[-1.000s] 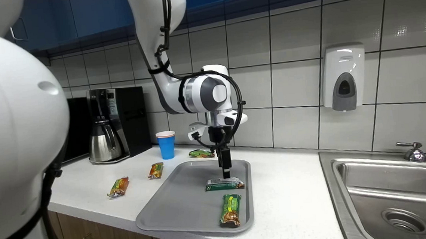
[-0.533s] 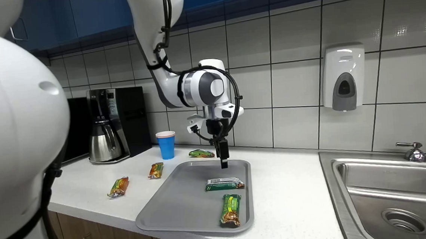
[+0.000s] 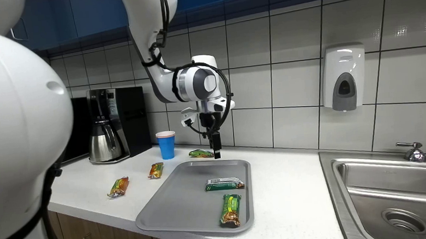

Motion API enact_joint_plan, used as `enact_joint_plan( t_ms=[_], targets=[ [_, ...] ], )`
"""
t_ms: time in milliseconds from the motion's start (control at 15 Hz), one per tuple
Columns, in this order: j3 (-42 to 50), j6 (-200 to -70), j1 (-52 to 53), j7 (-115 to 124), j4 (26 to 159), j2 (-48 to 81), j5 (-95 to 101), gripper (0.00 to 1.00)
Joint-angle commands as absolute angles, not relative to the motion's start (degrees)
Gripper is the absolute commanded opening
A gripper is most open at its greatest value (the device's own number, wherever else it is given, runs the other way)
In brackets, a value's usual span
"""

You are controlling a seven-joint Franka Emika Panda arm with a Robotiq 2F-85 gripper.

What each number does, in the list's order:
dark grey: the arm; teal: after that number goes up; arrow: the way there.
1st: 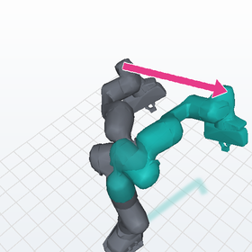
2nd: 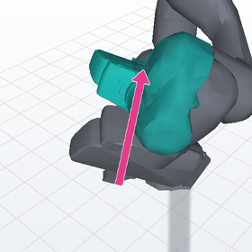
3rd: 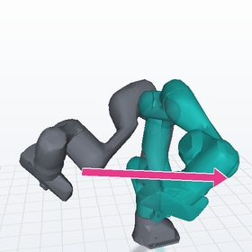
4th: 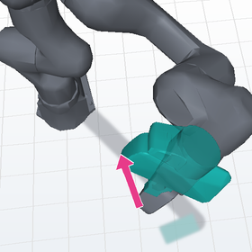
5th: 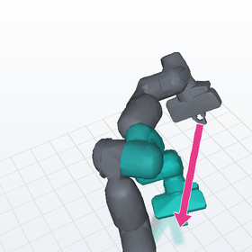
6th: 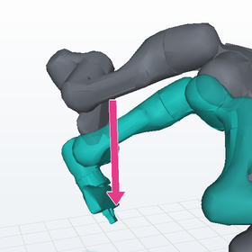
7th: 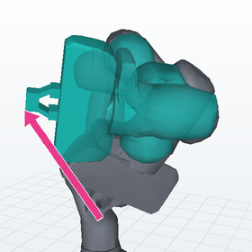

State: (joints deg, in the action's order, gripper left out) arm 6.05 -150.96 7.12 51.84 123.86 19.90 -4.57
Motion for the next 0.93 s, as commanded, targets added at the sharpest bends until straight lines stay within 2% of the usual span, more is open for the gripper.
enact_joint_plan(
  t_ms=[0,867],
  targets=[
    [5.07,-148.91,7.73,54.29,119.34,22.19,-5.55,1.00],
    [5.27,-145.29,11.48,61.60,106.25,31.57,-4.68,1.00]
  ],
)
